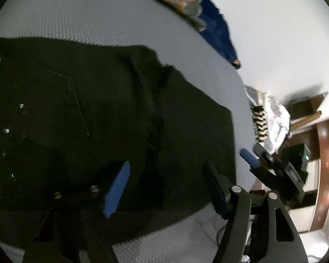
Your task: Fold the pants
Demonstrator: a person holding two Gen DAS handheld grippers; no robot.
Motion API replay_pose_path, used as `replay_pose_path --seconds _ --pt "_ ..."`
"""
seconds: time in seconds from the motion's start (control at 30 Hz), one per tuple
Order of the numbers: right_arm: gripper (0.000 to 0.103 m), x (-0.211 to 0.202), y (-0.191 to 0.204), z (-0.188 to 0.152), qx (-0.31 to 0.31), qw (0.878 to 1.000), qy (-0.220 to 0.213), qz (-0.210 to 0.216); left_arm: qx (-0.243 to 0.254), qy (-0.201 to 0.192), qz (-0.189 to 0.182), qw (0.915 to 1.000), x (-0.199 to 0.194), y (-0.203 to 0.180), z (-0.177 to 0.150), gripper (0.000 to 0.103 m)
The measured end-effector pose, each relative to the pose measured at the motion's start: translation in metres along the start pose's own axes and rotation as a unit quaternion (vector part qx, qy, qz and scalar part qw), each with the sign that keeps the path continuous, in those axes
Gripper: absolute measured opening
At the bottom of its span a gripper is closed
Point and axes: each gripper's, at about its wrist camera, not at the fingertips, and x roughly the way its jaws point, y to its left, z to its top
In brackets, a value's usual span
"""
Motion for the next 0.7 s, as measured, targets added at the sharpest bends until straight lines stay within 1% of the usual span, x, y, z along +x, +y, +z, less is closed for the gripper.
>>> replay_pose_path --seconds 0.03,0.1,0.17,0.3,0.37,0.4,0.47,0.53,0.6,0.63,0.7 --pt "0.051 0.0 -0.003 0.001 0.001 1.0 0.002 0.001 -0.008 0.007 -0.001 0.9999 0.005 0.002 0.002 0.063" --pt "0.051 -0.001 -0.006 0.001 -0.001 1.0 0.004 0.004 -0.021 0.024 -0.018 0.9993 0.014 0.004 0.004 0.061" --pt "0.051 -0.001 -0.008 0.001 0.002 1.0 0.006 0.009 -0.029 0.024 -0.023 0.999 0.019 0.005 0.006 0.058" --pt "0.051 -0.001 -0.013 0.001 0.014 0.999 0.013 0.025 -0.003 0.024 -0.019 0.9995 0.025 -0.008 0.005 0.058" --pt "0.051 -0.001 -0.013 0.002 0.015 0.999 0.014 0.026 0.008 0.028 -0.018 0.9994 0.028 -0.013 0.003 0.058" --pt "0.051 -0.002 -0.012 0.002 0.014 1.0 0.013 0.025 0.01 0.033 -0.023 0.9991 0.03 -0.016 0.001 0.058" --pt "0.051 -0.004 -0.012 0.003 0.015 1.0 0.011 0.025 -0.002 0.052 -0.043 0.9977 0.037 -0.018 -0.004 0.056" --pt "0.053 -0.005 -0.013 0.003 0.019 0.999 0.009 0.028 -0.005 0.053 -0.049 0.9974 0.04 -0.02 -0.006 0.054" --pt "0.053 -0.006 -0.014 0.004 0.02 0.999 0.009 0.028 -0.007 0.054 -0.052 0.9972 0.041 -0.02 -0.006 0.048" --pt "0.053 -0.006 -0.015 0.003 0.023 0.999 0.011 0.03 -0.012 0.055 -0.053 0.997 0.043 -0.019 -0.005 0.042" --pt "0.053 -0.006 -0.016 0.003 0.026 0.999 0.012 0.031 -0.025 0.056 -0.053 0.9967 0.047 -0.016 -0.004 0.024"
